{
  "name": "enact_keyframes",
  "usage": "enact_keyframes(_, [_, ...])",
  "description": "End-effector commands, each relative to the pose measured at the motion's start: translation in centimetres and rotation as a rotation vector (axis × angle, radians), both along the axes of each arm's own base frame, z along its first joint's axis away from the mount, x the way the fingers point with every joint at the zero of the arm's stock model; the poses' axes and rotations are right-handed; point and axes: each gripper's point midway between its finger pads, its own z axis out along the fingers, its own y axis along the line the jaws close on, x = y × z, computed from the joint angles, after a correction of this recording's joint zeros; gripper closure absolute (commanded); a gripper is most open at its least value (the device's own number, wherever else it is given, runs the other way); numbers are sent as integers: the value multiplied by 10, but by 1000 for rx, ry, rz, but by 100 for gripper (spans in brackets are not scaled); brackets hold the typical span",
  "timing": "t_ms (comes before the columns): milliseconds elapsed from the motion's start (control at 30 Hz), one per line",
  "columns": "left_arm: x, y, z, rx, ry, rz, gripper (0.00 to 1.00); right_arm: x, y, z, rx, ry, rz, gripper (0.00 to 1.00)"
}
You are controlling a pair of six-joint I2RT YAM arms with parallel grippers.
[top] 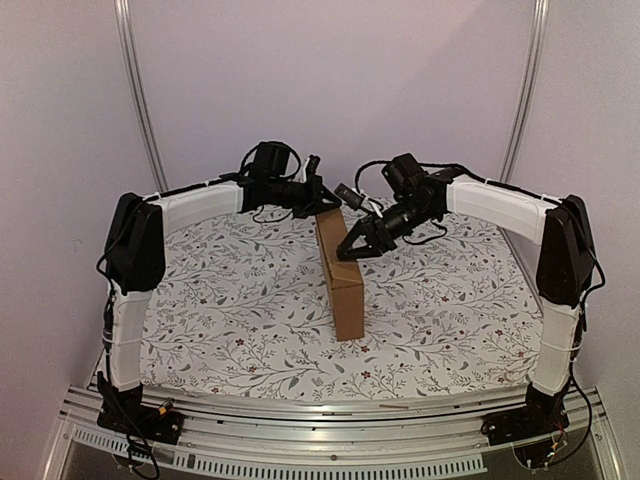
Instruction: Fold the paper box
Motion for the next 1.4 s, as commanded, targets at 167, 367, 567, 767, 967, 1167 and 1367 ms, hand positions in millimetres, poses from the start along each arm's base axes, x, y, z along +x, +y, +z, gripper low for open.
enact_keyframes(167, [-6,3,-45,46,101,-10,98,-38,-13,30,49,-37,86,64])
enact_keyframes(367, [-6,2,-44,45,105,-9,98,-52,-13,-5,-126,-258,125,64])
enact_keyframes(567, [-6,3,-43,46,105,-9,98,-35,-14,-4,-196,-464,54,71])
enact_keyframes(767, [-5,3,-43,45,106,-7,98,-48,-13,-1,-235,-637,112,67])
enact_keyframes(967, [-4,3,-44,46,108,-6,98,-61,-11,7,-218,-669,155,66])
enact_keyframes(1167, [-3,4,-46,48,114,-4,98,-68,-5,9,-257,-740,192,68])
enact_keyframes(1367, [-3,4,-45,47,113,-3,98,-65,2,-1,-309,-797,190,73])
